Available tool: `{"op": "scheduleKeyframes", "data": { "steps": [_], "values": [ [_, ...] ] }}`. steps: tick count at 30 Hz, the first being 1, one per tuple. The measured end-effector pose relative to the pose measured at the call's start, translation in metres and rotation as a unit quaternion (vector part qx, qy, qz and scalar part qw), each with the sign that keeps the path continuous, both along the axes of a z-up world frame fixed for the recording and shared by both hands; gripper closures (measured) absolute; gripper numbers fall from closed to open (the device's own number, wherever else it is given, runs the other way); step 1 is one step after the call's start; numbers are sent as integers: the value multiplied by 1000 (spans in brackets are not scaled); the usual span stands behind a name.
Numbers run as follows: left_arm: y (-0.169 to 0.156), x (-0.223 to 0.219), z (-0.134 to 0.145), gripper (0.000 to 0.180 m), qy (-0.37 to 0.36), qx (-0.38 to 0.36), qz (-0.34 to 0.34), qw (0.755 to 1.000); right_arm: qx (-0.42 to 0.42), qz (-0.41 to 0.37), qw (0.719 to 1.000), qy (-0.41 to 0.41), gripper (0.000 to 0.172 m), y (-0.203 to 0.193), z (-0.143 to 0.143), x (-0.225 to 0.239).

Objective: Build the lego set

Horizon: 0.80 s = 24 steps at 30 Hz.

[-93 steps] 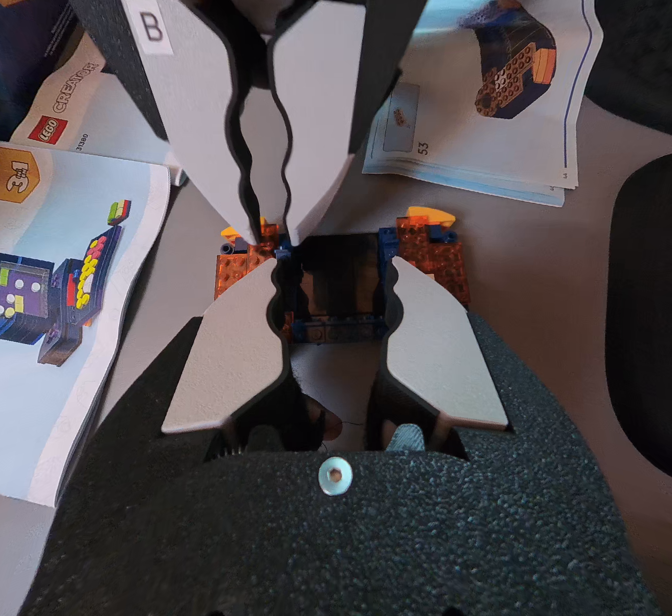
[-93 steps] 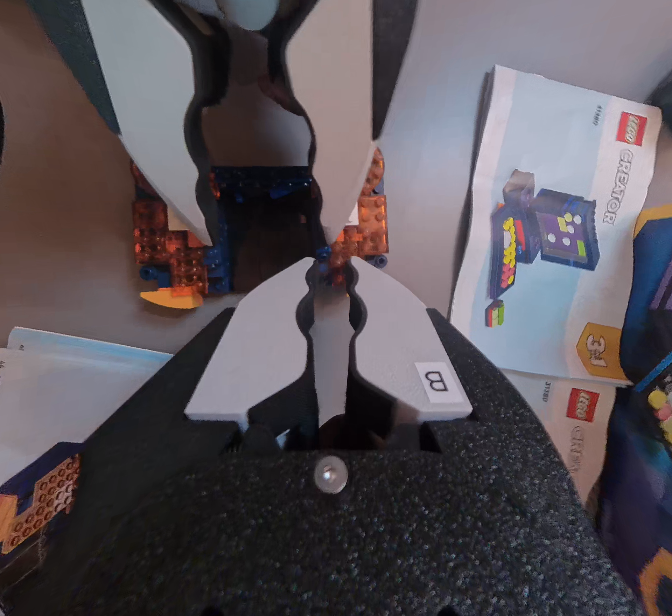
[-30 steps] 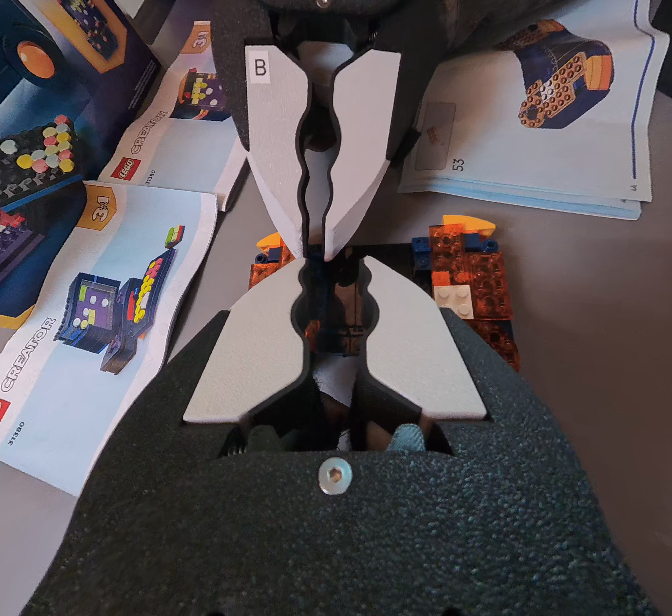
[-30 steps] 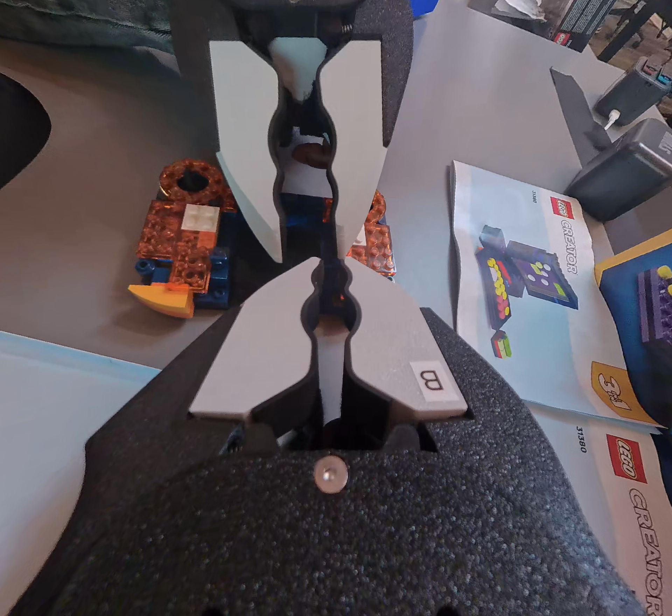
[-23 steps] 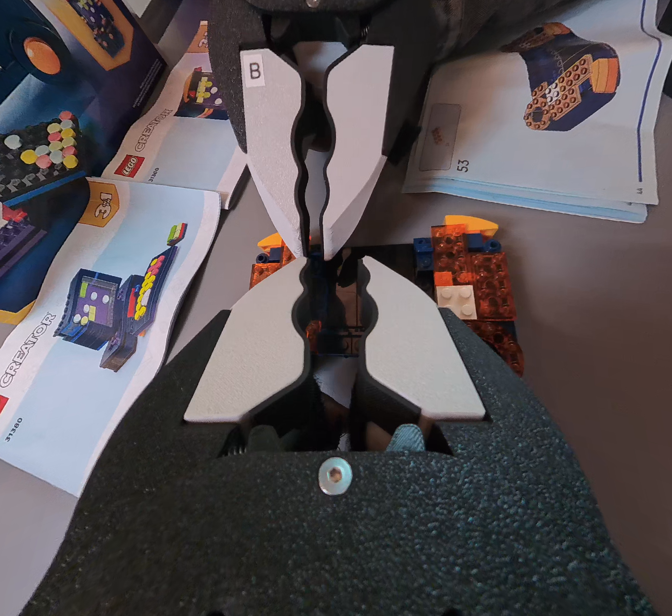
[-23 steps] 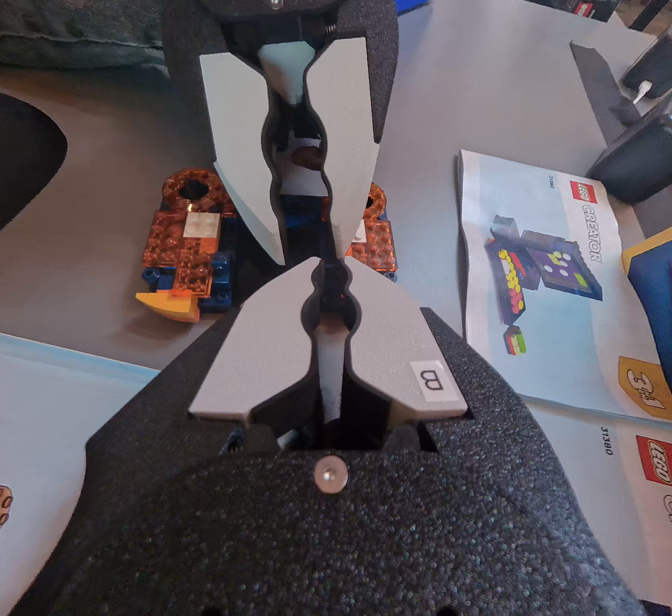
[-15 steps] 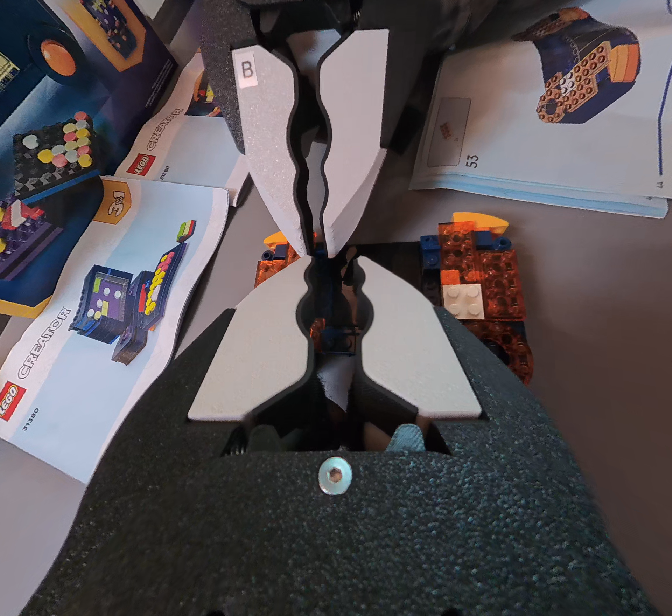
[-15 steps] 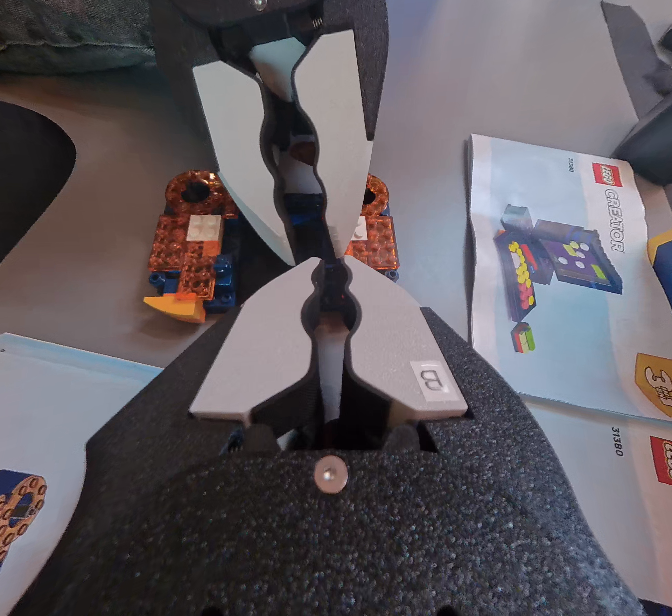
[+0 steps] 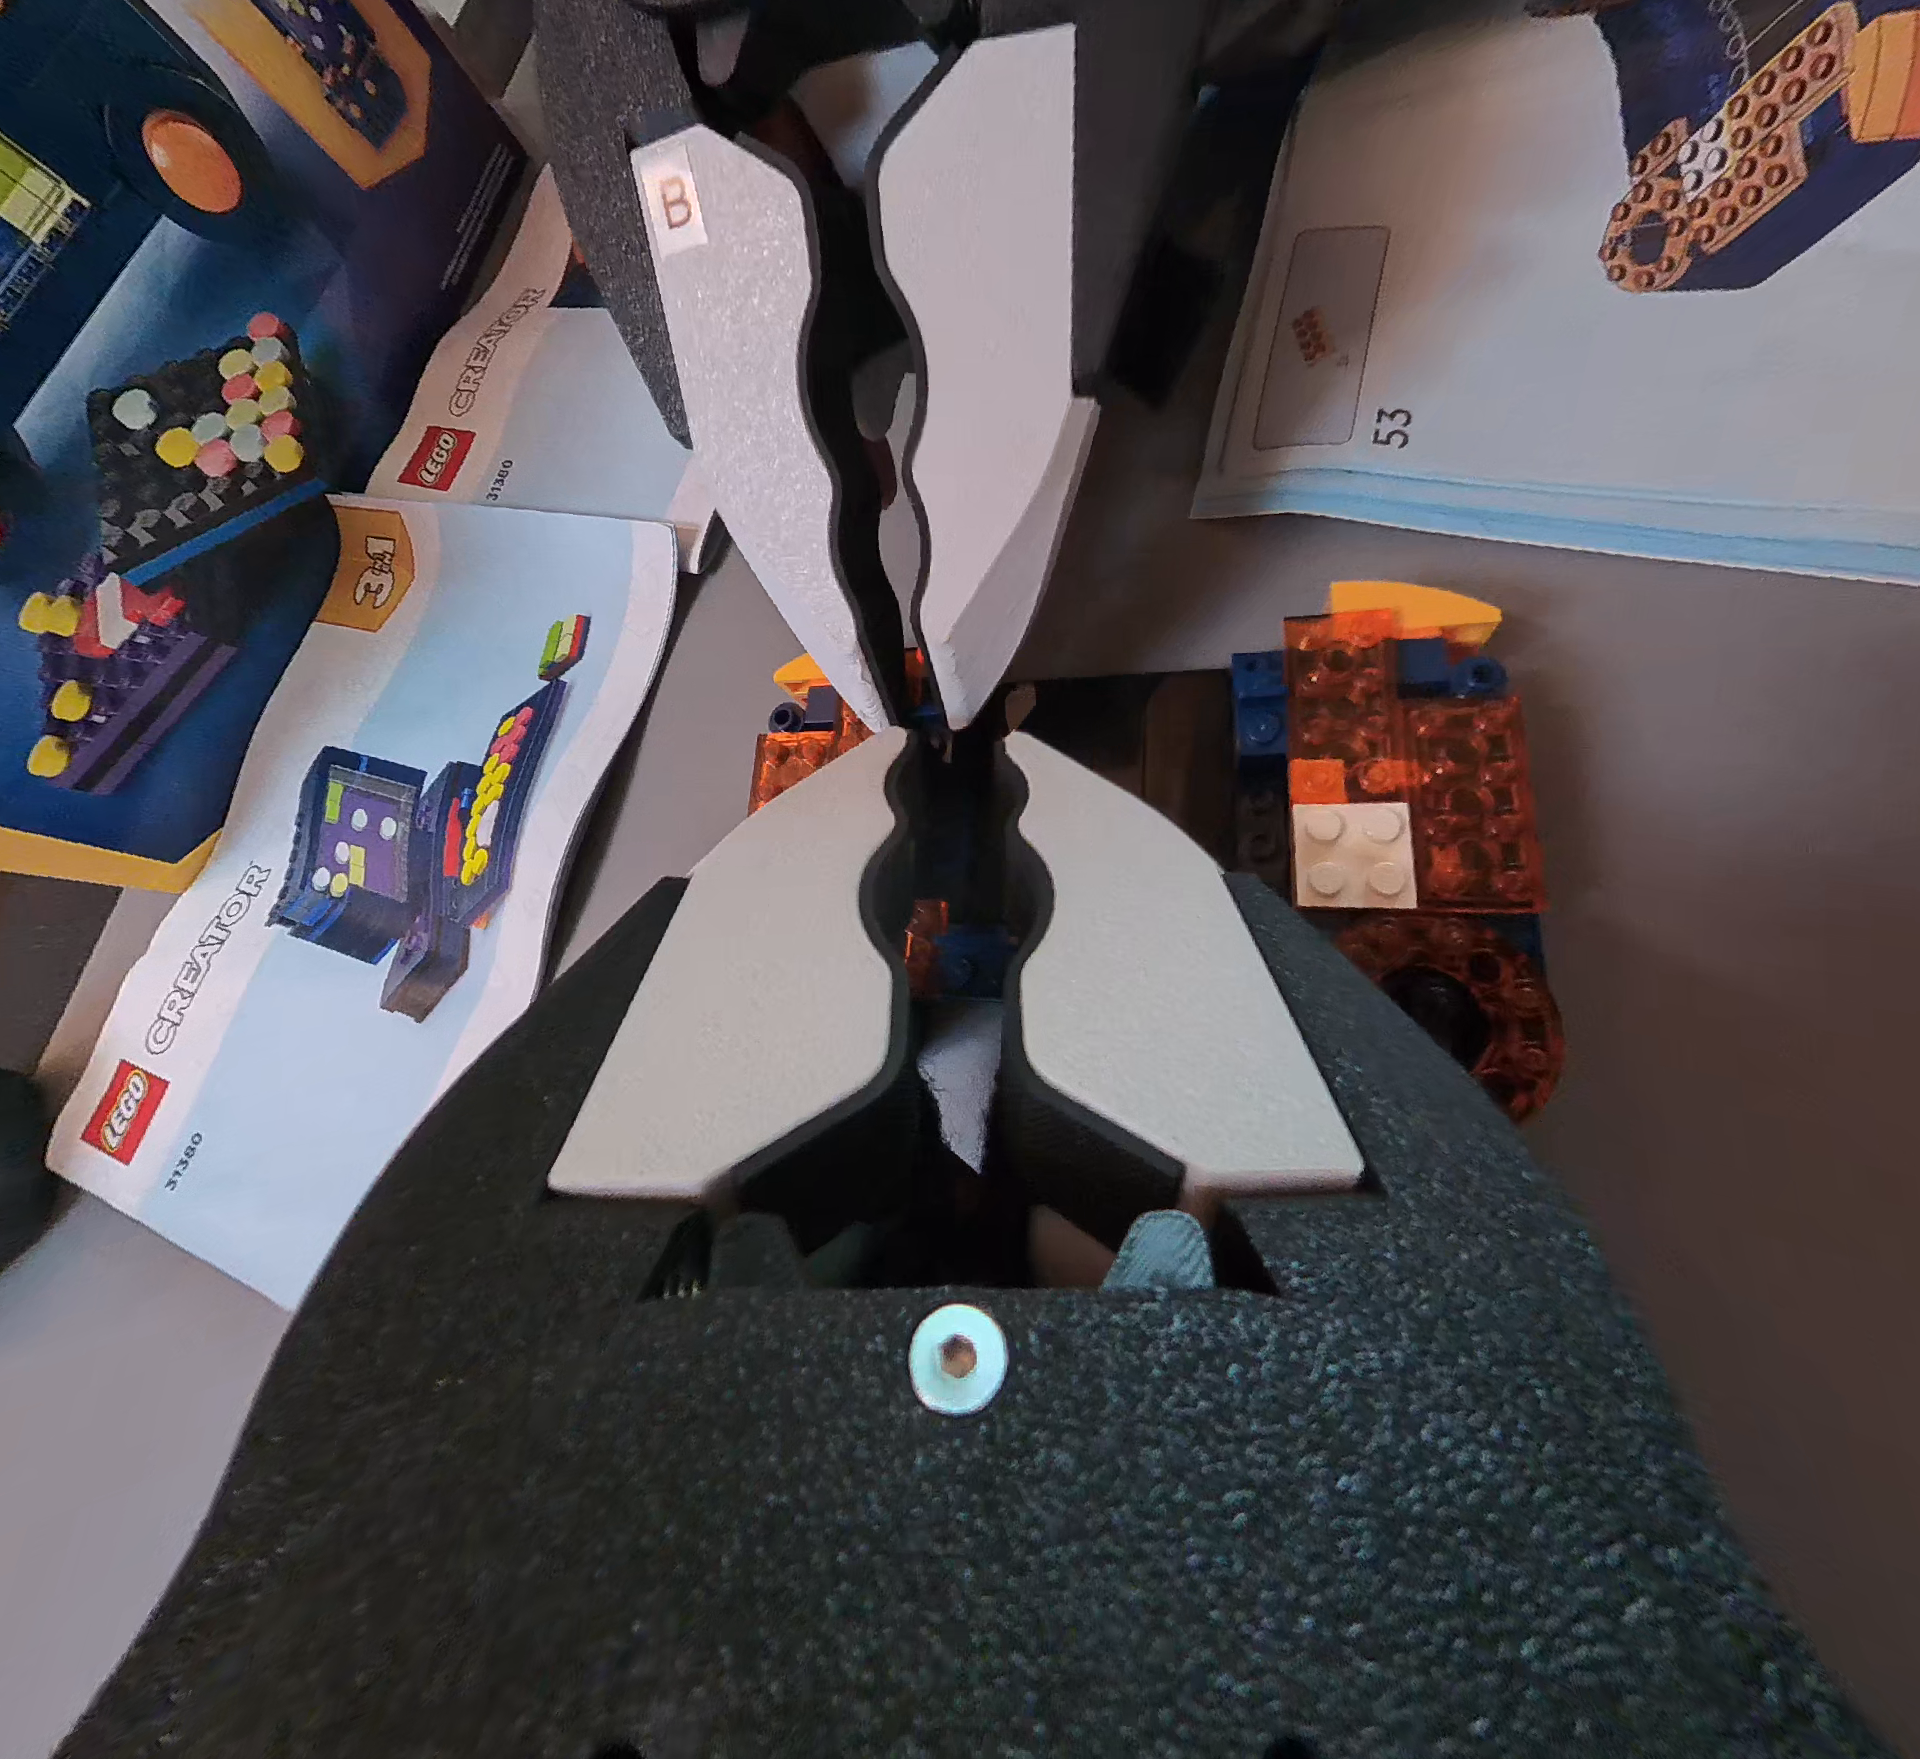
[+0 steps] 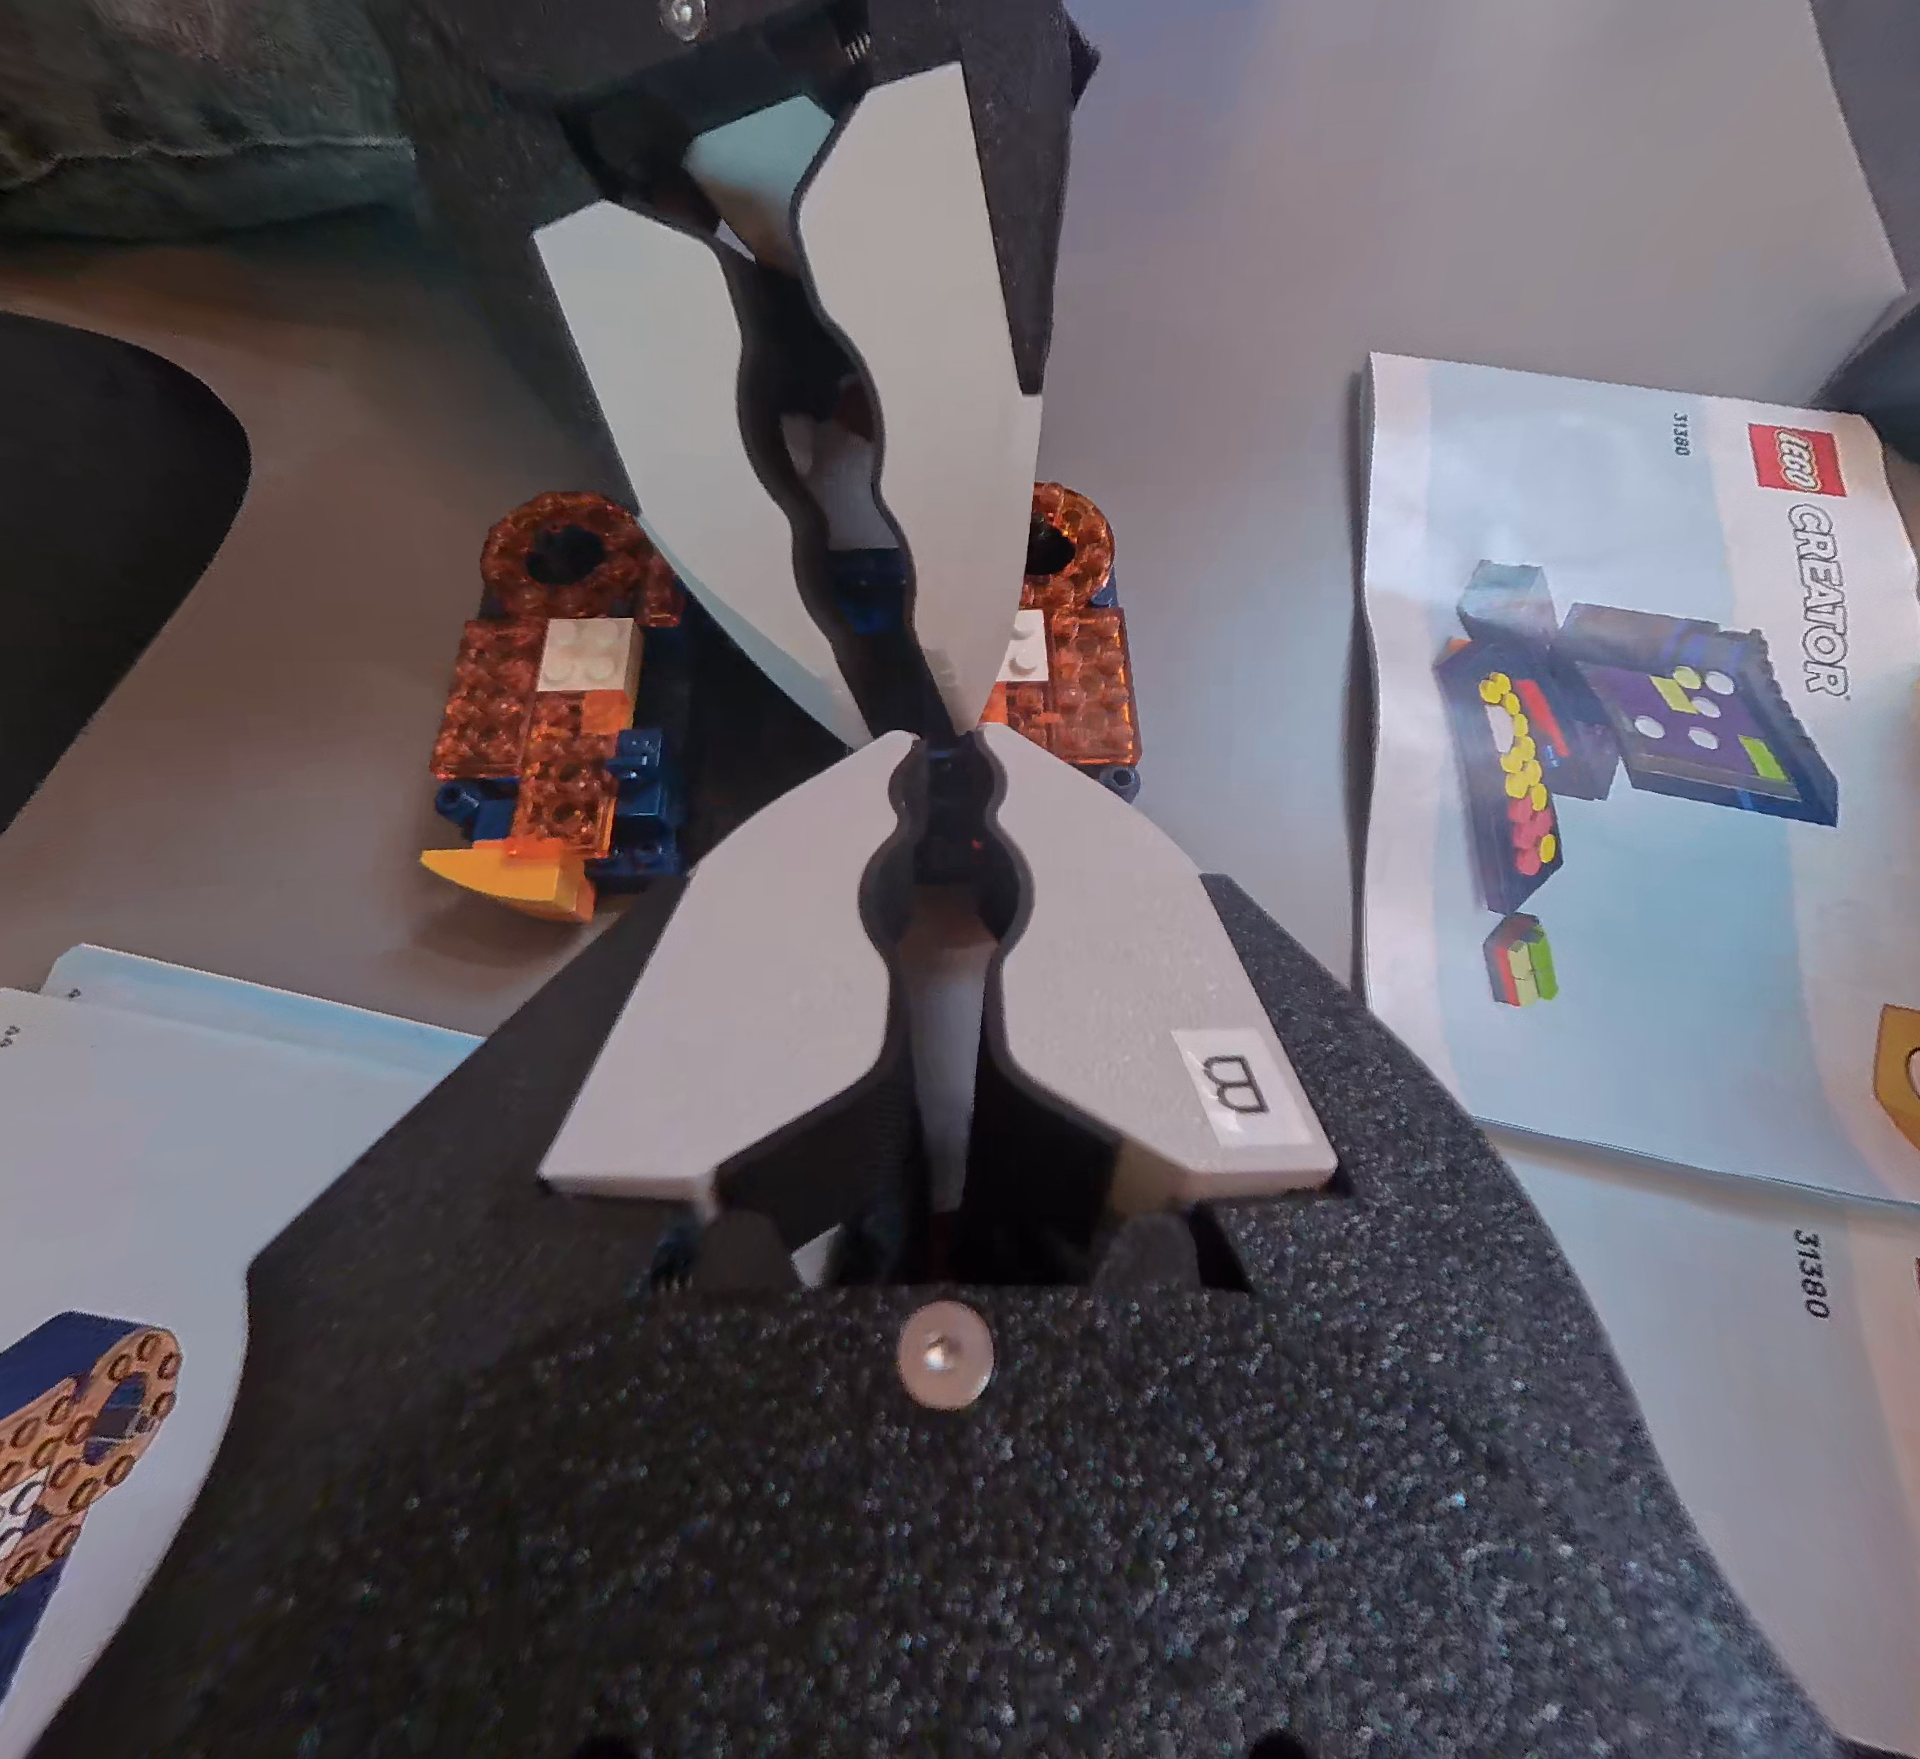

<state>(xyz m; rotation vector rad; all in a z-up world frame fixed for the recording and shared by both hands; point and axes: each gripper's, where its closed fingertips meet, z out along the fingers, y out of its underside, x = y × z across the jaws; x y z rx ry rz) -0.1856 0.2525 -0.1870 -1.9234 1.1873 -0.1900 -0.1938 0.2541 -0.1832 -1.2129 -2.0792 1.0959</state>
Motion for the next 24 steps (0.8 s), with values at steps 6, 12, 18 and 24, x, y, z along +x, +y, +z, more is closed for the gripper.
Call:
{"op": "scheduleKeyframes", "data": {
  "steps": [6, 12, 18, 24],
  "values": [
    [1, -2, -1, 171, 50, 17, 1, 999, 27, -1, 999, 17, 164, 0, 0, 0],
    [0, 1, 0, 171, 53, 19, -9, 998, -10, 23, 999, 43, 153, -3, 5, 7],
    [0, 1, 0, 171, 59, 23, -10, 998, 13, 34, 996, 80, 172, -4, 10, 5],
    [0, 1, 0, 172, 60, 26, -10, 998, 42, 36, 995, 84, 172, -4, 6, 3]
  ]
}}
